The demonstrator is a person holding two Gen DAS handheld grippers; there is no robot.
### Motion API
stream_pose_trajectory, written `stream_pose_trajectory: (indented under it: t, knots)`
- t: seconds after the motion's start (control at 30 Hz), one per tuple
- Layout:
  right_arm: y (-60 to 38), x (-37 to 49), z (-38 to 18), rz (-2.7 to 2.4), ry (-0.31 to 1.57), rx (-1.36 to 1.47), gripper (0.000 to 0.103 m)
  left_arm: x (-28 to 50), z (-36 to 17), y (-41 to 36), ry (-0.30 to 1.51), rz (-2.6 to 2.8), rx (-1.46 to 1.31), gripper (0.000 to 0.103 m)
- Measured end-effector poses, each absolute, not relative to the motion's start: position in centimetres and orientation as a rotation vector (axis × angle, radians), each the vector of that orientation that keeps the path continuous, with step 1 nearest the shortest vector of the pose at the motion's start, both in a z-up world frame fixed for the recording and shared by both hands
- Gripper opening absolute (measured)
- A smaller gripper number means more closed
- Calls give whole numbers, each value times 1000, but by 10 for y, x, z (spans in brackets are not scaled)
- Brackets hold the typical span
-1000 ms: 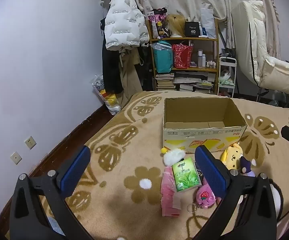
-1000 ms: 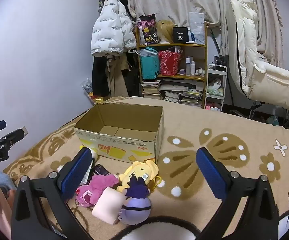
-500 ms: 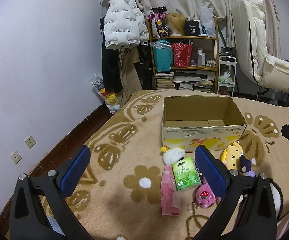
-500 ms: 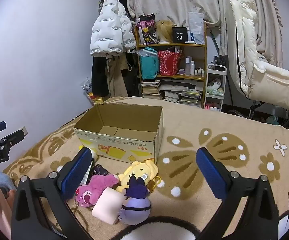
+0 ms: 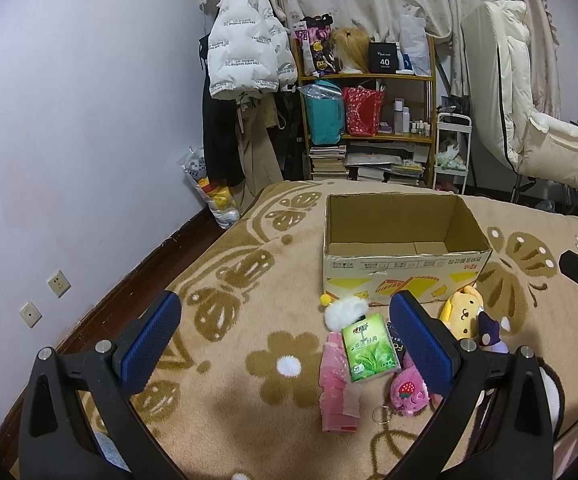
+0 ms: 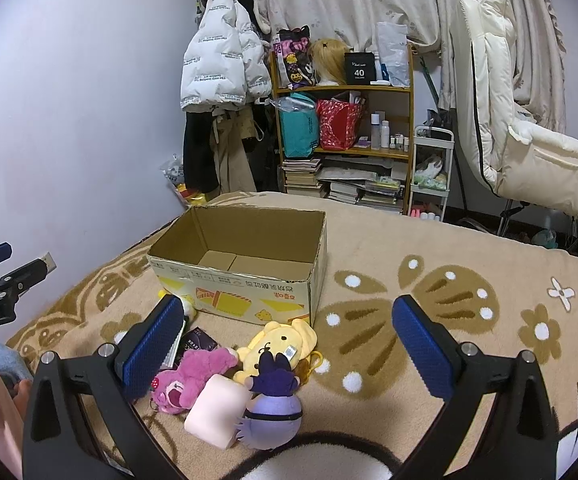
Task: Organize soft objects
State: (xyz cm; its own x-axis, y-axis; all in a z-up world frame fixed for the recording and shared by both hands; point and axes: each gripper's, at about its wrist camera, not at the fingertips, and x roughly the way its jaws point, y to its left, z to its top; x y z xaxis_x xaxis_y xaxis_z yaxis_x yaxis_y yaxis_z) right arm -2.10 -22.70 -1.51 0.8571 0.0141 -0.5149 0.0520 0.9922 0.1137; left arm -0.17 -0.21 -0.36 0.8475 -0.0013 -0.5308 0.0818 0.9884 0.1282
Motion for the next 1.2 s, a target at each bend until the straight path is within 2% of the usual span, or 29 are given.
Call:
stream_pose_trajectory:
  t: [1.2]
  knots:
    - [-226, -21, -15, -19, 544, 124, 103, -1, -6, -1, 568, -40, 150, 103]
